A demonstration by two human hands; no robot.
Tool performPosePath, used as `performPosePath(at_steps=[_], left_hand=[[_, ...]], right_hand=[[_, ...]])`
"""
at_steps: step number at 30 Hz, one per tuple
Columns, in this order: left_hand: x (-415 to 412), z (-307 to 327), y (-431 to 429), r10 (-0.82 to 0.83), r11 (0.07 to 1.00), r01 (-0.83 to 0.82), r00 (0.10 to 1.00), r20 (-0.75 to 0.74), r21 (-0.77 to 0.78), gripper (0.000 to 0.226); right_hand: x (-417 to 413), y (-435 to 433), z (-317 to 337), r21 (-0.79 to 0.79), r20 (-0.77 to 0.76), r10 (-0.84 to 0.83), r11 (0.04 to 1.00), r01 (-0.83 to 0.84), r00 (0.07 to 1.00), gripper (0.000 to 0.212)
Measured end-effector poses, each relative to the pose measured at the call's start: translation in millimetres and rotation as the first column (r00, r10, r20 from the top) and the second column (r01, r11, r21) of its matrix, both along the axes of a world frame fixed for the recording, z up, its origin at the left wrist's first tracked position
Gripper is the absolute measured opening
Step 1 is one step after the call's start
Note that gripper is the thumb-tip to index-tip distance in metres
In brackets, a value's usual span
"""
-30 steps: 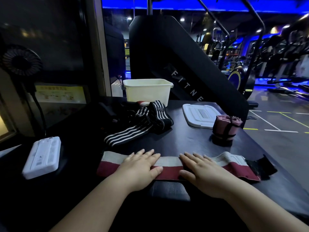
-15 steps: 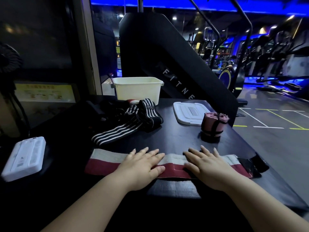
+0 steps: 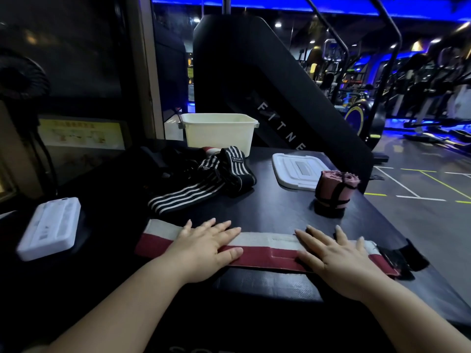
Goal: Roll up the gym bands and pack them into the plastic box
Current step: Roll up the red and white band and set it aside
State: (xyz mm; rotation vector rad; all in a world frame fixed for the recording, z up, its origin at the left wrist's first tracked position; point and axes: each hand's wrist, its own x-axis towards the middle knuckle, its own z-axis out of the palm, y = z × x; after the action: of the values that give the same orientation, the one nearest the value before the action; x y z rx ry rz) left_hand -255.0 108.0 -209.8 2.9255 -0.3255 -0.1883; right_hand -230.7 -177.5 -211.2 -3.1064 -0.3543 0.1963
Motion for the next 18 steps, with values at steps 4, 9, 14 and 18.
performPosePath(at_steps=[4, 9, 14, 18], left_hand=[[0, 1, -1, 0.008, 1.0, -0.008, 1.0, -0.003, -0.005, 0.06], [3, 7, 0, 0.013, 1.0, -0.014, 0.999, -0.053, -0.025, 0.057], [17, 23, 10, 0.084, 0.984, -0.079, 0.996, 0.024, -0.157, 0.053], [37, 28, 21, 0.221, 0.952, -0.187, 0.968, 0.122, -0.243, 0.055]], right_hand=[[-3, 2, 5, 0.015, -0.016, -0.042, 0.999, 0.043, 0.999, 0.082], [-1, 2, 5, 0.003, -0.04, -0.04, 0.999, 0.04, 0.998, 0.093], [2, 10, 24, -0.024, -0.062, -0.033, 0.999, 0.032, 0.998, 0.069], [13, 26, 44, -0.011, 0.038, 0.053, 0.999, -0.052, 0.998, 0.072]])
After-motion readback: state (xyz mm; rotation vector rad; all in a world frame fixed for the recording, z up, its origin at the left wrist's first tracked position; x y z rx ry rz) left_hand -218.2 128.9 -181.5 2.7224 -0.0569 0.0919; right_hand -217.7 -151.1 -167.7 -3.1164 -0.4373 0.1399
